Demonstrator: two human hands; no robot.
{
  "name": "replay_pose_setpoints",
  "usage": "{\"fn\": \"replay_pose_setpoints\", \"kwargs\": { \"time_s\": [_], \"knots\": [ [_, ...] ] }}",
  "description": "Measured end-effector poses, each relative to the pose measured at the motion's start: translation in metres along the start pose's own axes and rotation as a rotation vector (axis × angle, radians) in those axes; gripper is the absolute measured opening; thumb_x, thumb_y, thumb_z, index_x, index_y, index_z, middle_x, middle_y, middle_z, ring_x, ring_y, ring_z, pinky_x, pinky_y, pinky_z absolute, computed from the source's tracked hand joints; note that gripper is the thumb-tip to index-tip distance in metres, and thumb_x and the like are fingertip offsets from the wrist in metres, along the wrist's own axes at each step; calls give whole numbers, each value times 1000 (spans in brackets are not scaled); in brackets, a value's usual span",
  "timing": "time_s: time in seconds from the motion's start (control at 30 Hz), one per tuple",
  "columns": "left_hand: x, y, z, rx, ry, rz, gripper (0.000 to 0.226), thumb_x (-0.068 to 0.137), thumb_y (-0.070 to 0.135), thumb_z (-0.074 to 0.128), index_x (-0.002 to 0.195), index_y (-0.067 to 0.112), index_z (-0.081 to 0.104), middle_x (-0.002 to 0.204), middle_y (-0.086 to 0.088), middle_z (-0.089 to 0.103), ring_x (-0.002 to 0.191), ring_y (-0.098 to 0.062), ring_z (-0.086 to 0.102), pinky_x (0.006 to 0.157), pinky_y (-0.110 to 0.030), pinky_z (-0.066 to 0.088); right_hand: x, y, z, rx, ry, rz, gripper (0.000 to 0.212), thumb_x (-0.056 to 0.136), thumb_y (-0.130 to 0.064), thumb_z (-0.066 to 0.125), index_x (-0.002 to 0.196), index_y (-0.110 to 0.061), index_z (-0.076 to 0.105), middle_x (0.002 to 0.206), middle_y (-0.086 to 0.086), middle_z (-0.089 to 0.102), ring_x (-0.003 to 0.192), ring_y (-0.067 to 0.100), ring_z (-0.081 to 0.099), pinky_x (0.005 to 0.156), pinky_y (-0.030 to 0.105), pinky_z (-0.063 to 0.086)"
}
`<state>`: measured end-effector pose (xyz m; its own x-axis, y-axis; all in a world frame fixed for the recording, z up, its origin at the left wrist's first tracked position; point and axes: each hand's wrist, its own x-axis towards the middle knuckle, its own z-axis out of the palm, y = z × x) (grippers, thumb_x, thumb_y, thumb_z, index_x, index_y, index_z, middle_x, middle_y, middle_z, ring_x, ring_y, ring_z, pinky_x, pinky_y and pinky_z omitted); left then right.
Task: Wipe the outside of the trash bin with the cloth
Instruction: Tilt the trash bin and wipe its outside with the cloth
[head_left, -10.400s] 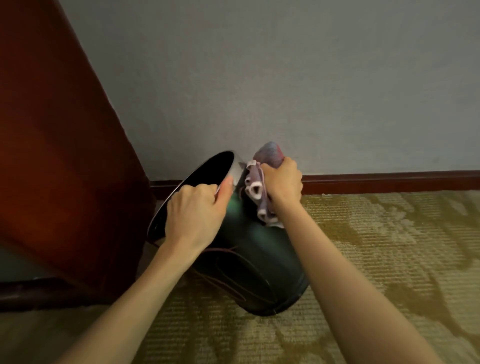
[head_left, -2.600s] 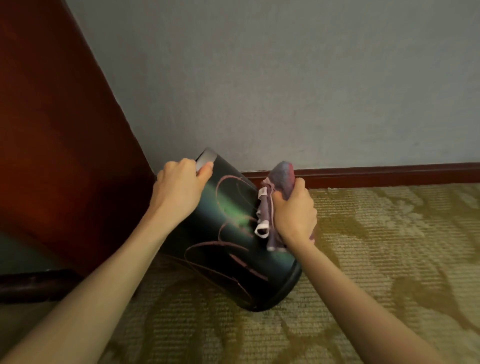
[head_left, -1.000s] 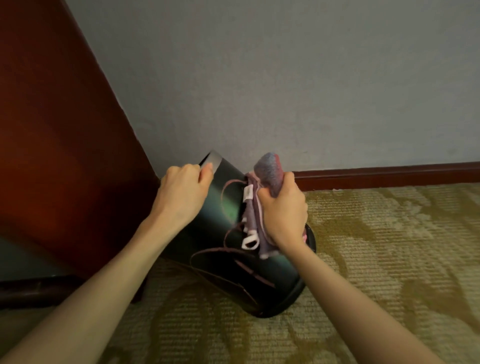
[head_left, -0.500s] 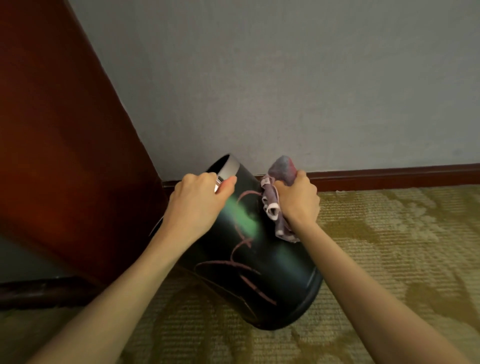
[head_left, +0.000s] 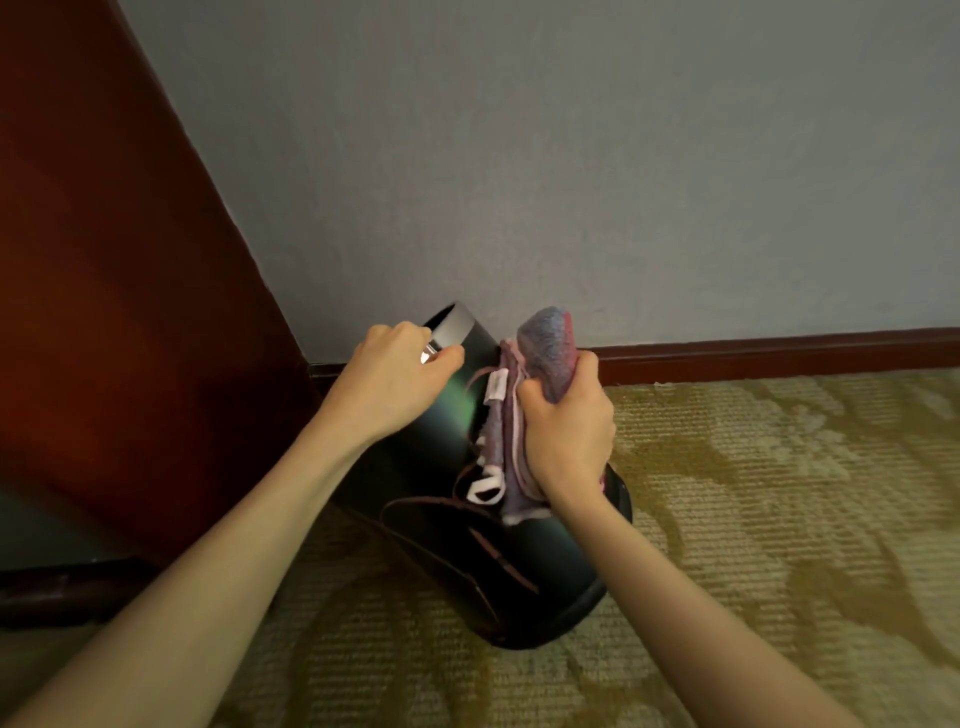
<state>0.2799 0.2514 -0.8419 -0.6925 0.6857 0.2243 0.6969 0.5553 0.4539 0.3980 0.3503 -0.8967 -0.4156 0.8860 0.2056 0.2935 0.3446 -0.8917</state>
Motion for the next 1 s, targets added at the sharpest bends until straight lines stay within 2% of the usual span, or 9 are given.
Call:
{"fn": "replay_pose_setpoints", "kwargs": {
  "time_s": [0.07, 0.13, 0.27, 0.37, 0.53, 0.6, 0.73, 0.83, 1.0],
  "knots": [
    [-3, 2, 0, 0, 13, 35, 46, 89, 36, 49, 62, -1, 48, 60, -14, 51, 66, -33, 47, 61, -39, 37, 14, -1, 1, -31, -28, 42, 24, 80, -33, 60, 83, -19, 41, 72, -4, 50, 62, 22, 44, 58, 32, 29],
    [-9, 4, 1, -1, 19, 70, 47, 90, 36, 48, 57, 2, 43, 53, -10, 47, 61, -31, 46, 58, -38, 34, 32, -3, 3, -80, -67, 107, 24, 80, -36, 59, 84, -20, 43, 71, -6, 47, 64, 23, 44, 58, 31, 29],
    [-11, 4, 0, -12, 27, 68, 48, 91, 37, 46, 60, 0, 46, 56, -12, 51, 61, -26, 49, 58, -41, 37, 64, -6, 14, -130, -199, 207, 33, 82, -42, 59, 100, -15, 54, 105, 13, 62, 95, 37, 58, 70, 33, 36],
    [-8, 1, -3, -13, 27, 58, 50, 92, 35, 45, 62, -5, 45, 57, -16, 49, 60, -33, 50, 55, -42, 36, 69, -10, 22, -154, -229, 202, 39, 83, -42, 58, 107, -11, 54, 113, 16, 61, 101, 38, 57, 71, 33, 37],
    [-4, -6, -5, -23, 25, 16, 50, 93, 34, 44, 66, -8, 45, 65, -27, 53, 65, -40, 51, 56, -45, 38, 37, -19, 21, -190, -51, 52, 25, 84, -36, 55, 93, -16, 43, 100, 12, 63, 88, 37, 59, 66, 35, 35],
    [0, -5, -4, -17, 30, -1, 51, 94, 34, 43, 67, -9, 47, 66, -28, 53, 66, -40, 51, 55, -43, 35, 13, -20, 20, -127, 17, -34, 26, 83, -37, 55, 97, -16, 45, 99, 7, 62, 82, 35, 60, 64, 36, 39],
    [5, -1, -2, -8, 42, -16, 50, 94, 33, 42, 63, -5, 47, 69, -29, 54, 72, -42, 53, 58, -40, 32, -27, -20, 16, -15, 87, -148, 34, 82, -37, 55, 108, -18, 45, 102, 3, 59, 77, 24, 58, 61, 32, 36],
    [6, 1, 0, -4, 45, -16, 49, 95, 35, 41, 63, -1, 48, 74, -29, 56, 80, -43, 54, 63, -39, 33, -21, -20, 13, 28, 67, -115, 28, 82, -34, 56, 102, -17, 45, 97, 4, 60, 73, 25, 57, 61, 34, 39],
    [2, 3, 1, -31, 18, -22, 43, 91, 35, 47, 75, -3, 58, 78, -22, 60, 82, -37, 55, 70, -40, 45, 13, -21, 14, 14, 2, 53, 24, 81, -35, 58, 85, -19, 41, 76, -1, 53, 68, 26, 51, 61, 32, 33]
  ]
}}
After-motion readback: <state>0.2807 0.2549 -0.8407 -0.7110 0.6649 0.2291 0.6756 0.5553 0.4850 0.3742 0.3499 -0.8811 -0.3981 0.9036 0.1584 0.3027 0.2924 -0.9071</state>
